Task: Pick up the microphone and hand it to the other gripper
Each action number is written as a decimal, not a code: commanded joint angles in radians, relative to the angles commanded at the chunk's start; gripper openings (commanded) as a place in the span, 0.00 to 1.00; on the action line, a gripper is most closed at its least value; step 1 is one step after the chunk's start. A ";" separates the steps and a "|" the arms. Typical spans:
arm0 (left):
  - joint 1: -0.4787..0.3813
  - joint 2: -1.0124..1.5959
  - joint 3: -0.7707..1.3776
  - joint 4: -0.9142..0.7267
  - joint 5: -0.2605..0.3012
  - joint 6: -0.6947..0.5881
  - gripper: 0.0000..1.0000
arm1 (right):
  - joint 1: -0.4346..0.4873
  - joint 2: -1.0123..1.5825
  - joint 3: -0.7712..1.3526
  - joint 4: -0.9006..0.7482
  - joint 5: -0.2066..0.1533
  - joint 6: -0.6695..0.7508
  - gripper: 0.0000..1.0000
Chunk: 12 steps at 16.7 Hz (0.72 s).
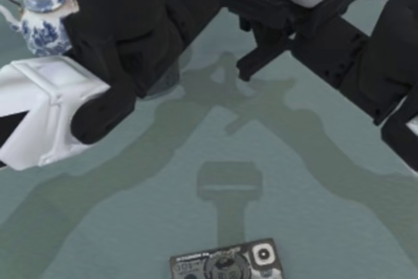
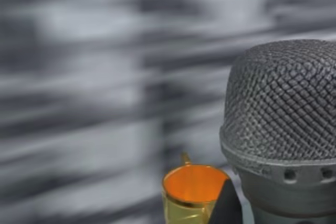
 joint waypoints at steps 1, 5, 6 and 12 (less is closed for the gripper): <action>0.000 0.000 0.000 0.000 0.000 0.000 0.00 | 0.000 0.000 0.000 0.000 0.000 0.000 0.00; 0.000 0.000 0.000 0.000 0.000 0.000 0.00 | 0.000 0.000 0.000 0.000 0.000 0.000 0.08; 0.000 0.000 0.000 0.000 0.000 0.000 0.00 | 0.000 0.000 0.000 0.000 0.000 0.000 0.15; 0.000 0.000 0.000 0.000 0.000 0.000 0.00 | 0.000 0.000 0.000 0.000 0.000 0.000 0.60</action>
